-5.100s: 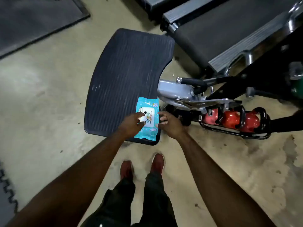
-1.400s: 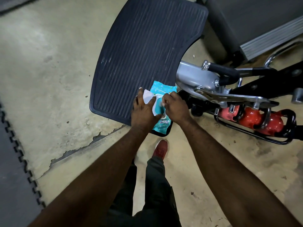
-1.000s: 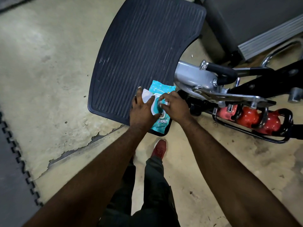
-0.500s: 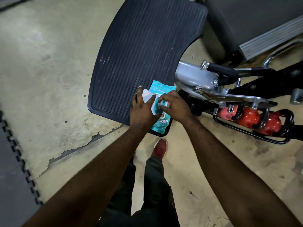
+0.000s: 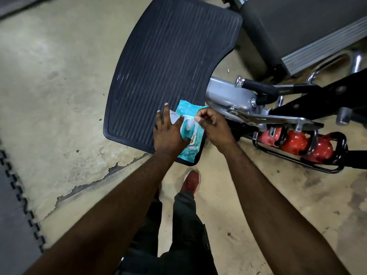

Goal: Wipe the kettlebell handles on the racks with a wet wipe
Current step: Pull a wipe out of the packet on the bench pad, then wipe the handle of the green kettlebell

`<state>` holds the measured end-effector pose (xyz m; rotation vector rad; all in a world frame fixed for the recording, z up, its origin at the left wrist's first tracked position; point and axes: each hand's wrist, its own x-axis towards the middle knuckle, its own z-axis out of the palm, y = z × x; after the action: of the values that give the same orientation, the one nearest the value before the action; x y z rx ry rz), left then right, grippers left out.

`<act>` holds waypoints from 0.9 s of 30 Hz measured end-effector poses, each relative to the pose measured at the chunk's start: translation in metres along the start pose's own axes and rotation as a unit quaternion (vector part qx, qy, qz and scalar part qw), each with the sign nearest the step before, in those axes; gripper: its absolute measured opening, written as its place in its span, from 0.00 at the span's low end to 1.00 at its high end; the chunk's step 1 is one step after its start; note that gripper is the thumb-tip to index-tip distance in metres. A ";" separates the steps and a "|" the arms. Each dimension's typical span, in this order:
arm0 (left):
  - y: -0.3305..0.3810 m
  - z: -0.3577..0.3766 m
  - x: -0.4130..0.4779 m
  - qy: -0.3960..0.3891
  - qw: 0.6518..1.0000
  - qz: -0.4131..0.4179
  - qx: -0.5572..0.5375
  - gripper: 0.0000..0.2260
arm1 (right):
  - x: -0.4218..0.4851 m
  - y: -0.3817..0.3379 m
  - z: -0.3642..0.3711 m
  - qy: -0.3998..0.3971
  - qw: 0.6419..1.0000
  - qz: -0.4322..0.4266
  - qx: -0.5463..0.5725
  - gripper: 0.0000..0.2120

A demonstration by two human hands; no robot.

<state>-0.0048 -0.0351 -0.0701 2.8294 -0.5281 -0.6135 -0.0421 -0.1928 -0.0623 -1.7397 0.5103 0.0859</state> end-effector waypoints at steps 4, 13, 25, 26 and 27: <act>0.002 -0.001 0.002 0.001 1.000 -0.004 0.023 0.35 | -0.014 -0.023 -0.009 0.003 0.999 0.001 0.053 0.06; 0.003 -0.030 -0.007 0.037 0.996 -0.006 -0.079 0.25 | -0.051 -0.052 -0.029 0.101 0.991 -0.014 0.089 0.07; 0.106 -0.166 -0.114 -0.133 0.908 0.157 -0.364 0.07 | -0.153 -0.126 -0.097 0.162 0.981 -0.064 0.082 0.04; 0.112 -0.169 -0.122 -0.136 0.911 0.167 -0.352 0.06 | -0.162 -0.133 -0.099 0.171 0.978 -0.070 0.092 0.04; 0.118 -0.170 -0.127 -0.127 0.912 0.168 -0.352 0.05 | -0.171 -0.139 -0.102 0.184 0.975 -0.075 0.100 0.04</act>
<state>-0.0750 -0.0747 0.1594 1.9403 -0.6534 -0.8877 -0.1650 -0.2202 0.1450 -1.5947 0.6319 -0.3901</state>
